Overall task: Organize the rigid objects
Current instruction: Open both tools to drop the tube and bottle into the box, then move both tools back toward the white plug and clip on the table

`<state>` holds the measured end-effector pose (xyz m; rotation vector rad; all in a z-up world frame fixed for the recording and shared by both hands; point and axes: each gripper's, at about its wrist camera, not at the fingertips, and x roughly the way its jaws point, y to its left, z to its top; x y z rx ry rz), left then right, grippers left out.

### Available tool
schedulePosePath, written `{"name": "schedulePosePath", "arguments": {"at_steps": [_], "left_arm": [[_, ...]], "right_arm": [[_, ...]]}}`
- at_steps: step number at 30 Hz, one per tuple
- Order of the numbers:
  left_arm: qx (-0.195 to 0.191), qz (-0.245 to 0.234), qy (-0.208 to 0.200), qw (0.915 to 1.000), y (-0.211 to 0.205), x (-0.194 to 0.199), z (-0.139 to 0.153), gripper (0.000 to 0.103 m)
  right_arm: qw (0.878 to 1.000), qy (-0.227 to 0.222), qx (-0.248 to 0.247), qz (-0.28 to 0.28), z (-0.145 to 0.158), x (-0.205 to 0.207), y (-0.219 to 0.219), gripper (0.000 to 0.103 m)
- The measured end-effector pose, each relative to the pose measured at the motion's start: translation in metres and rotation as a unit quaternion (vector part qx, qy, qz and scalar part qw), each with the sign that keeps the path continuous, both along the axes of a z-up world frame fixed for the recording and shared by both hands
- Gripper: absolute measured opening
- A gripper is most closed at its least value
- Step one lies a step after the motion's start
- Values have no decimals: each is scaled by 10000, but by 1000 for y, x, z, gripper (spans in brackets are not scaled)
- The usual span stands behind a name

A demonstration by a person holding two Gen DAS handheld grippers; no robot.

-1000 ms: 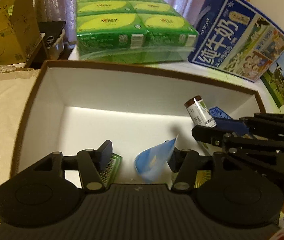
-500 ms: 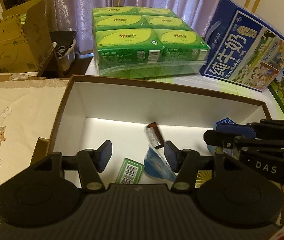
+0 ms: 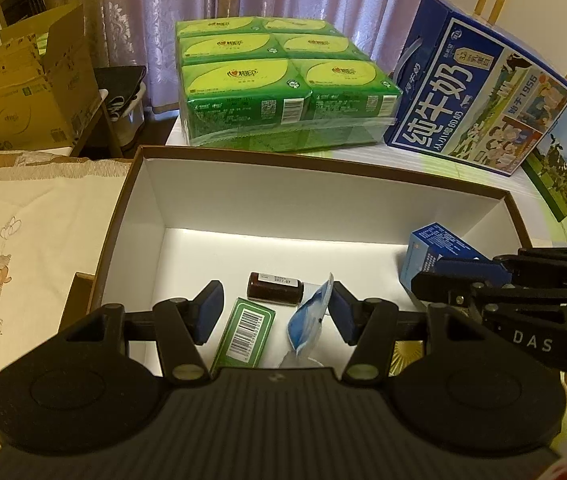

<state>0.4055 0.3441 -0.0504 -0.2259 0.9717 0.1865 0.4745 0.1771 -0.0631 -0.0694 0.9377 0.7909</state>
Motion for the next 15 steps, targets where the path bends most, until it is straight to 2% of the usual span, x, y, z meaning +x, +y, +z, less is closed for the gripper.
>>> {"name": "schedulePosePath", "arguments": {"at_steps": [15], "left_arm": [[167, -215, -322, 9991, -26, -36, 33, 53]], "right_arm": [[9994, -217, 164, -194, 30, -42, -26, 26]]}}
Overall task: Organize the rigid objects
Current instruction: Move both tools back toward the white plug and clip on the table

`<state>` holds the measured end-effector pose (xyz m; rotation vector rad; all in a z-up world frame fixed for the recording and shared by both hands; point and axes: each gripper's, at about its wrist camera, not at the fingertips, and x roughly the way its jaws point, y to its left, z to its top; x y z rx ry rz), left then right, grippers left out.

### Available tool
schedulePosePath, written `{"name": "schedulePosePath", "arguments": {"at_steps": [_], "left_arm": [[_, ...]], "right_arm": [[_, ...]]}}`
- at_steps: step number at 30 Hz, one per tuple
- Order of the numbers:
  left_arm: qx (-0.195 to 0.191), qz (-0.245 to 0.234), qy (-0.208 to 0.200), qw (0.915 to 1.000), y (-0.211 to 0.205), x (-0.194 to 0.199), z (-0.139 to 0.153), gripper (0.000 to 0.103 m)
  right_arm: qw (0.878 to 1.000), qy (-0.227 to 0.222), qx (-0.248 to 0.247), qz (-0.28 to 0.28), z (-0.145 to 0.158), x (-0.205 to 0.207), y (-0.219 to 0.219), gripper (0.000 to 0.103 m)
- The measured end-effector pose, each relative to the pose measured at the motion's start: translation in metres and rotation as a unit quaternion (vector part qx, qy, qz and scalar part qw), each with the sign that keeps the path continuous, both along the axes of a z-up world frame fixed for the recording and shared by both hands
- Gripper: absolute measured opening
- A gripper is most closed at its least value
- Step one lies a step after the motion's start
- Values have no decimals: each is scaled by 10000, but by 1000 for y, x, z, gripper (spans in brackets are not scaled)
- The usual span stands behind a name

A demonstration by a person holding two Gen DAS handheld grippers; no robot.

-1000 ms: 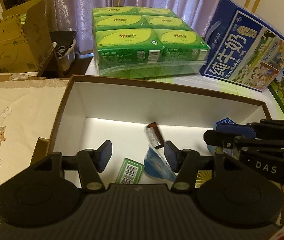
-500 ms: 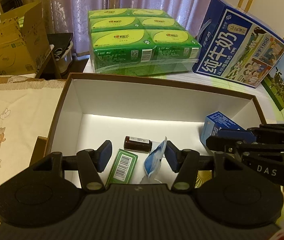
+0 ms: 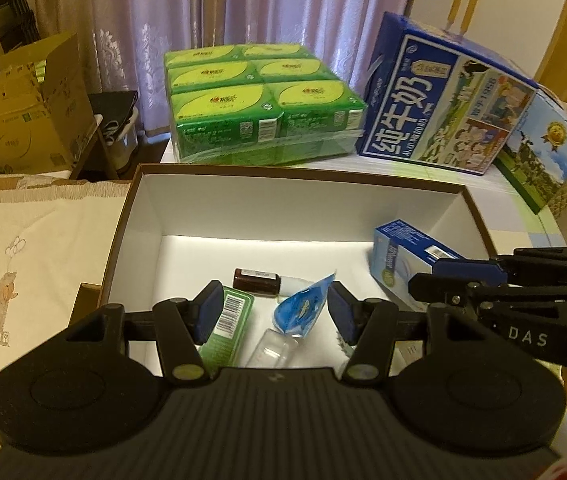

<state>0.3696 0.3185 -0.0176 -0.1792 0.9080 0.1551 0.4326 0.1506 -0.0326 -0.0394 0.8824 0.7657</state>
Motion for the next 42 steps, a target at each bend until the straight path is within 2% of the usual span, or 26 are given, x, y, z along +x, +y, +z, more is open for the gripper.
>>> {"name": "schedulePosePath", "arguments": {"at_steps": [4, 9, 12, 28, 42], "left_arm": [[43, -53, -104, 9999, -10, -17, 9, 53], [52, -88, -188, 9998, -23, -43, 17, 53], [84, -126, -239, 9996, -33, -58, 22, 53], [-40, -477, -172, 9987, -96, -111, 20, 53], [-211, -758, 111, 9968, -157, -140, 4, 53]], "right_arm": [[9998, -83, 122, -95, 12, -17, -14, 33], [9991, -200, 280, -228, 26, -41, -31, 51], [9987, -272, 324, -268, 31, -57, -41, 56], [9984, -178, 257, -479, 32, -119, -101, 60], [9977, 178, 145, -640, 20, -156, -156, 61]]}}
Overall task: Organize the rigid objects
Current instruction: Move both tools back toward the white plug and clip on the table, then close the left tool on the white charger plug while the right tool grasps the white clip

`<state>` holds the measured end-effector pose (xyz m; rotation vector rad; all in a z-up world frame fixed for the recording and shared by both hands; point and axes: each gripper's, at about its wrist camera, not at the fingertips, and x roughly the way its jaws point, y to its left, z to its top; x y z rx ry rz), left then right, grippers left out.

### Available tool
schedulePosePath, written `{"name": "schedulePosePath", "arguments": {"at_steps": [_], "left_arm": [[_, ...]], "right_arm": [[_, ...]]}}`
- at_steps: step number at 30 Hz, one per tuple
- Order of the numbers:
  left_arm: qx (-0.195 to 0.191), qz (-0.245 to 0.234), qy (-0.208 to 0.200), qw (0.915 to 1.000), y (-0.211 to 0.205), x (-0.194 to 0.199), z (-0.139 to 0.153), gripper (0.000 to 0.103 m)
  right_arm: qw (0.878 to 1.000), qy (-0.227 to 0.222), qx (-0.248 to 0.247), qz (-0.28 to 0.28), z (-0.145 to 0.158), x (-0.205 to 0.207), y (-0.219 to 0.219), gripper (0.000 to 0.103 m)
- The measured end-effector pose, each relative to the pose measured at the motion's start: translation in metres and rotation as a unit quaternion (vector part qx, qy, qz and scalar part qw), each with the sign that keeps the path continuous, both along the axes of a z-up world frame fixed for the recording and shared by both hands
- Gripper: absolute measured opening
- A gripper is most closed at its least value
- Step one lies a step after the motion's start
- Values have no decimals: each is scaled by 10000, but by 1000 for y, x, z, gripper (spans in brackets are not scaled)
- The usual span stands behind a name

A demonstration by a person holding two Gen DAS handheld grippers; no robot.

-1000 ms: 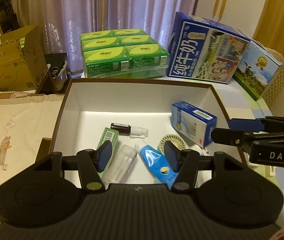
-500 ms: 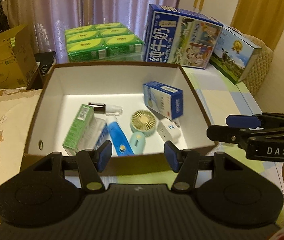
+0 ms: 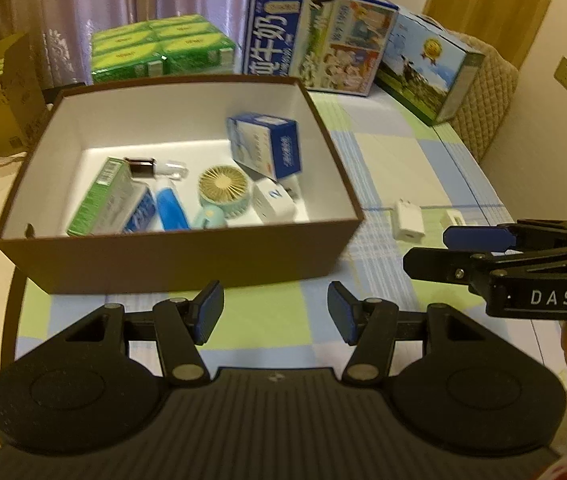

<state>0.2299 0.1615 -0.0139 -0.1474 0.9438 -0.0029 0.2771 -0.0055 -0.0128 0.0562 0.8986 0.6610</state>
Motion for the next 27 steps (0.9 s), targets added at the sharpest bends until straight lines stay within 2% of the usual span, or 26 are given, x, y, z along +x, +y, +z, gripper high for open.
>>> {"name": "schedulePosePath", "arguments": {"at_steps": [8, 14, 27], "left_arm": [[-64, -150, 111, 9998, -33, -3, -10, 53], [-153, -357, 290, 9988, -62, -1, -25, 53], [-189, -835, 453, 9953, -125, 23, -45, 53]], "right_arm": [[9995, 245, -44, -191, -7, -15, -33, 61], [9976, 354, -235, -554, -14, -22, -68, 61], [9903, 628, -444, -1160, -24, -18, -132, 61]]}}
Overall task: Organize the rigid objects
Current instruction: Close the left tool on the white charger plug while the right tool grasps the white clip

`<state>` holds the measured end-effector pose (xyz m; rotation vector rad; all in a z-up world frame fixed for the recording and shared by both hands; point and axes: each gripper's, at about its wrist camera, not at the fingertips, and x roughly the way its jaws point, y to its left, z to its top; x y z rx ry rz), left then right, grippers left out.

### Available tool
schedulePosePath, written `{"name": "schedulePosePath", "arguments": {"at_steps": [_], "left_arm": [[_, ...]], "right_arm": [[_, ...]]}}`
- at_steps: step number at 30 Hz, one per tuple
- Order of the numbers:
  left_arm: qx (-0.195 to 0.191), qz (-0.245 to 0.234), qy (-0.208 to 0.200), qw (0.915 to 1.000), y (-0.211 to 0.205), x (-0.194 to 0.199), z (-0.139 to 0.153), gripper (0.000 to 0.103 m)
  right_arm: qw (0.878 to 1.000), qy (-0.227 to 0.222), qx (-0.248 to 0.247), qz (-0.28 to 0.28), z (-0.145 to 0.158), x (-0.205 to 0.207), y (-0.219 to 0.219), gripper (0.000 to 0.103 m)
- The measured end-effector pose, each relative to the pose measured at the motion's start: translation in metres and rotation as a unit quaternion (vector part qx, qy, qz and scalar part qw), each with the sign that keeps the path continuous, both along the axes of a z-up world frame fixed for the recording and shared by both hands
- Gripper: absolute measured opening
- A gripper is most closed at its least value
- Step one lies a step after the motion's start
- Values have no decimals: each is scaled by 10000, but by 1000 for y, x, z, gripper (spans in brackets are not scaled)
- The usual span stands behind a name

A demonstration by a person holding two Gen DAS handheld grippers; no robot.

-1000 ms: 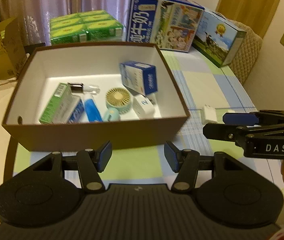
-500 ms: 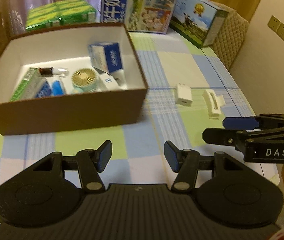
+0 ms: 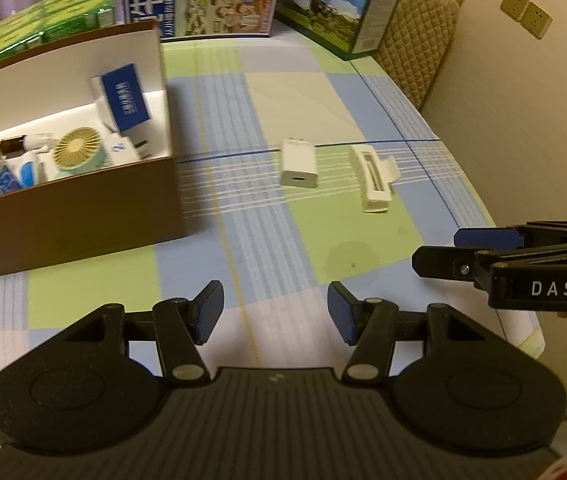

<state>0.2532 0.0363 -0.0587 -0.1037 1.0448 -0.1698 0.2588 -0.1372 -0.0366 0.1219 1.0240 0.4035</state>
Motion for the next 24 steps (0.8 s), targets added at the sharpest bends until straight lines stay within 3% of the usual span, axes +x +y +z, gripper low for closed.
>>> {"name": "schedulePosePath", "arguments": {"at_steps": [11, 24], "left_arm": [[32, -216, 8, 9998, -41, 26, -9, 53], [298, -38, 2, 9995, -58, 73, -27, 53]], "right_arm": [[9993, 179, -74, -326, -6, 16, -36, 61], [9984, 64, -116, -556, -29, 60, -45, 61]]}}
